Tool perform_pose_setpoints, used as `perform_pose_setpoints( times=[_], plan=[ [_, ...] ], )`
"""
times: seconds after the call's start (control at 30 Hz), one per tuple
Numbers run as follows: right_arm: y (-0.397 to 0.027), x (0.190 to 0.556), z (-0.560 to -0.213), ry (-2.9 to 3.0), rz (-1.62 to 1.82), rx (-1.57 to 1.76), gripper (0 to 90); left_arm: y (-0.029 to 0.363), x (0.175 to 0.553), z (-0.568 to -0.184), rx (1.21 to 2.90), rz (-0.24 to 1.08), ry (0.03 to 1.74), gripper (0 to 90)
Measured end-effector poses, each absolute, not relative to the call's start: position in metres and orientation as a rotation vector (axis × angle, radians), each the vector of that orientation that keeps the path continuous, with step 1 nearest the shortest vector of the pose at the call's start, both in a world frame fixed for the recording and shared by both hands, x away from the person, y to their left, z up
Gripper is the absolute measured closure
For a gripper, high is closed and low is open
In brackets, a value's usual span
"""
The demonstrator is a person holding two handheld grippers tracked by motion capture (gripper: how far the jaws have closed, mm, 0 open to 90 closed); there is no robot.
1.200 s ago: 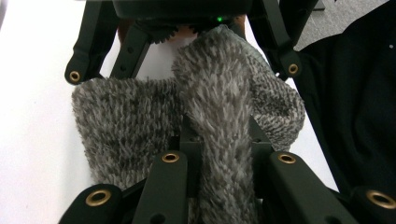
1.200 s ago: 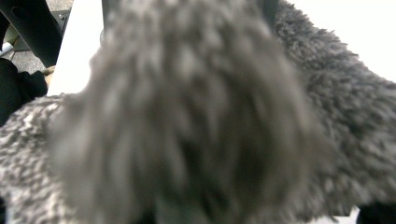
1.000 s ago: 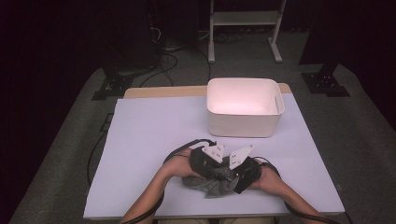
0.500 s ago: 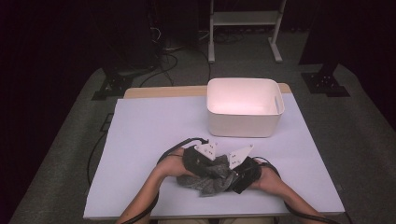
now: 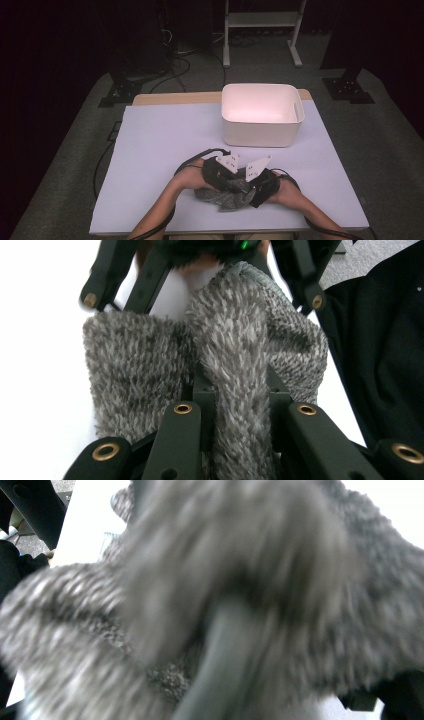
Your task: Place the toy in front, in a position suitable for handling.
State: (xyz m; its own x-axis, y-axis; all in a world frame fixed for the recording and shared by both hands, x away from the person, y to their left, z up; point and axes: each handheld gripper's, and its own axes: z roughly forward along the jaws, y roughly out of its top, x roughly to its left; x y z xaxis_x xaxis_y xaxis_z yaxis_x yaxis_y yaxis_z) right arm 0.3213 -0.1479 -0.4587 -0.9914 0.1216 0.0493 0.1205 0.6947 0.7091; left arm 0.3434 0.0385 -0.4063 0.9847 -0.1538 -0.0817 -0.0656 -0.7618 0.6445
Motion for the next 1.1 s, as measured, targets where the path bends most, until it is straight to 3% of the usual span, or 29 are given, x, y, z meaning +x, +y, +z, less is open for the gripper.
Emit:
perform_pose_setpoints(
  times=[0.43,1.1],
  plan=[
    [-0.149,0.324,-0.459,2.902,1.226,0.207,23.3,0.112,0.355,-0.408,2.444,-0.121,0.076,75.6],
    [-0.148,0.334,-0.449,2.966,1.249,0.431,16.3,0.109,0.349,-0.417,2.410,-0.178,0.060,75.8]
  ],
)
